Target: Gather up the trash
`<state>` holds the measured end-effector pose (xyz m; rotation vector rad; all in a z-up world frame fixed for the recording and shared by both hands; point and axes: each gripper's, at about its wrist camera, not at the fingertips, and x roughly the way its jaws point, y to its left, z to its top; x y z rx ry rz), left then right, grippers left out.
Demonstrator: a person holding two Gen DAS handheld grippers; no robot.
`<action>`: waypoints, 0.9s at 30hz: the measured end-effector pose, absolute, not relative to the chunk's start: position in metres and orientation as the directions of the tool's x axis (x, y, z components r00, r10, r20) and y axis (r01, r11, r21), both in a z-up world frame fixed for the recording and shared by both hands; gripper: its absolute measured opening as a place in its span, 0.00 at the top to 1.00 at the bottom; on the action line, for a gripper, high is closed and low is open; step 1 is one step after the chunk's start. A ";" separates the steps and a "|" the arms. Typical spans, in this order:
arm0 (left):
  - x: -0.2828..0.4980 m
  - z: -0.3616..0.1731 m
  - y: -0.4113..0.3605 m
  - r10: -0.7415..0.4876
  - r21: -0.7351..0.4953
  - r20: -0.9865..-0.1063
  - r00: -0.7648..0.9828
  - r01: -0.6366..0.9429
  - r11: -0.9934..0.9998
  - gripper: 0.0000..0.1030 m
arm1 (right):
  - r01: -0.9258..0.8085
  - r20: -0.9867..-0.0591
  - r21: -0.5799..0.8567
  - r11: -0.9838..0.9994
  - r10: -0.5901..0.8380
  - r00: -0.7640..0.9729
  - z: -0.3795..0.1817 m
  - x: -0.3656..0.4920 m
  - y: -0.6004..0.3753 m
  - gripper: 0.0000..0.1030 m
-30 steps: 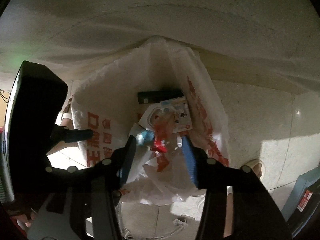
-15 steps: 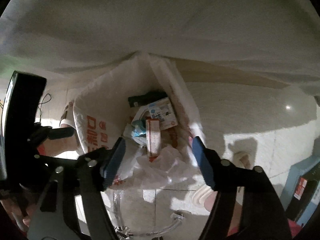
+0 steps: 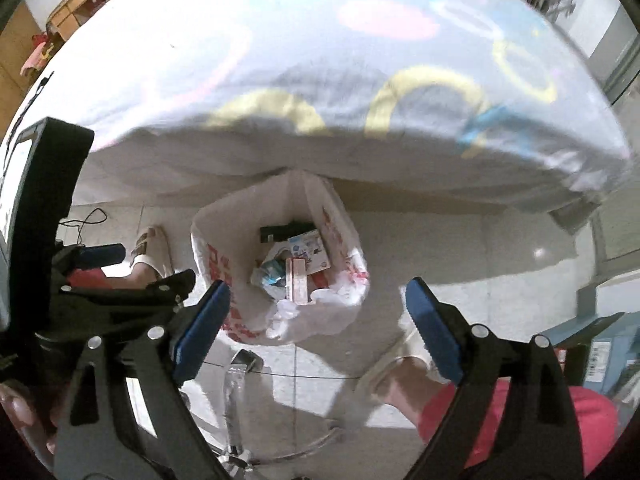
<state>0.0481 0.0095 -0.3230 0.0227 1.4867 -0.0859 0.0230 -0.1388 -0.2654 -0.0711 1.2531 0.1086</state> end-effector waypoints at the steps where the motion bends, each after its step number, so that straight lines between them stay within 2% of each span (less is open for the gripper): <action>1: 0.044 -0.318 0.010 -0.043 -0.038 -0.995 0.088 0.067 0.997 0.21 | -0.120 -0.947 -0.004 0.993 0.035 0.318 -0.259 0.019 -0.140 0.14; 8: 0.010 -0.257 0.010 -0.057 -0.052 -0.982 0.182 0.029 0.998 0.21 | -0.098 -0.893 -0.019 0.995 0.027 0.449 -0.204 -0.025 -0.141 0.12; 15: -0.021 -0.178 0.007 -0.039 -0.040 -0.936 0.350 0.006 0.999 0.14 | -0.064 -0.808 0.013 0.998 0.048 0.587 -0.137 -0.062 -0.152 0.11; 19: -0.041 -0.124 0.001 0.015 0.022 -0.879 0.476 0.010 1.000 0.11 | -0.056 -0.734 0.035 0.998 0.064 0.676 -0.090 -0.085 -0.157 0.06; 22: -0.056 -0.093 0.002 -0.032 -0.025 -0.841 0.541 0.021 0.999 0.10 | -0.053 -0.658 0.045 0.998 0.069 0.750 -0.057 -0.105 -0.161 0.06; 27: -0.072 -0.050 -0.001 -0.048 -0.029 -0.778 0.627 0.040 0.999 0.08 | -0.031 -0.595 0.027 0.999 0.041 0.803 -0.018 -0.128 -0.163 0.06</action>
